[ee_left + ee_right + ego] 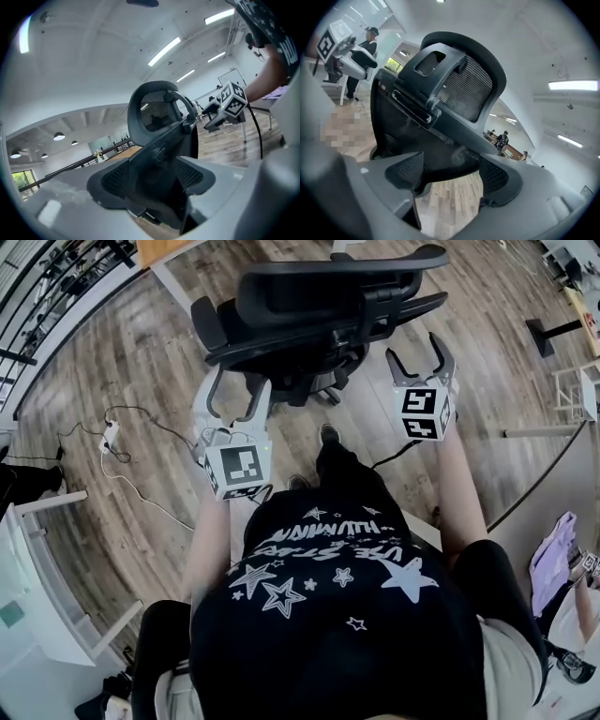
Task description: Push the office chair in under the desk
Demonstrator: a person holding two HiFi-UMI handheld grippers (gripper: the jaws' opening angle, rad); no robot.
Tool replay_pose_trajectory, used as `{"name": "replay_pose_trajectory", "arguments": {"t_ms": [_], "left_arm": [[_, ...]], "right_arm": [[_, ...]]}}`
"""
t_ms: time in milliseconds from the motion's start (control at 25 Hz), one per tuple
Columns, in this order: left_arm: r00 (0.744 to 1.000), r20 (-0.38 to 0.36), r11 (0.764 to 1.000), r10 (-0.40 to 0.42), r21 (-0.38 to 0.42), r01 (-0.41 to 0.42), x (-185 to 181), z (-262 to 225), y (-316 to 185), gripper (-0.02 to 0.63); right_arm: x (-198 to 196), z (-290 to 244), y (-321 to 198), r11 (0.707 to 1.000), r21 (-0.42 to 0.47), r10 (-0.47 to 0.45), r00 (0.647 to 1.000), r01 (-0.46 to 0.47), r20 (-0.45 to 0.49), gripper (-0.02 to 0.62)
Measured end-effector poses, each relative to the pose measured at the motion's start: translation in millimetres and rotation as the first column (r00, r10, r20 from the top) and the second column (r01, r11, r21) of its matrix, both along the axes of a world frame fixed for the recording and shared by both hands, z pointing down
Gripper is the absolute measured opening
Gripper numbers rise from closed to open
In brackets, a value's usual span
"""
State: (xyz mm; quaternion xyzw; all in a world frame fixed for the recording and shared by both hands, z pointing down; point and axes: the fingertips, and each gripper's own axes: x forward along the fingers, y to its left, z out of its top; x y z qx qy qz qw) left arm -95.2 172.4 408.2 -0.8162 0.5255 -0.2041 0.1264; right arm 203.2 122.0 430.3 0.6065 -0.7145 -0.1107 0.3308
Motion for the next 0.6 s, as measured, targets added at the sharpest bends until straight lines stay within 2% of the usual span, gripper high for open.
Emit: {"name": "replay_pose_trajectory", "arguments": {"t_ms": [160, 280, 400, 600], "left_arm": [[0.993, 0.12, 0.999, 0.02, 0.03, -0.024, 5, 0, -12, 0.324], [0.982, 0.19, 0.998, -0.002, 0.062, -0.01, 10, -4, -21, 0.327], [0.964, 0.263, 0.995, -0.033, 0.101, 0.007, 13, -4, -26, 0.327], [0.927, 0.362, 0.992, -0.096, 0.111, 0.059, 11, 2, -42, 0.325]], "right_arm": [[15, -11, -20, 0.999, 0.049, 0.008, 0.996, -0.003, -0.091, 0.407], [27, -12, -36, 0.999, 0.055, 0.006, 0.989, 0.002, -0.15, 0.423], [37, -7, -46, 0.999, 0.045, 0.004, 0.981, 0.005, -0.193, 0.443], [45, -8, -68, 0.999, 0.051, 0.002, 0.965, 0.012, -0.262, 0.443]]}}
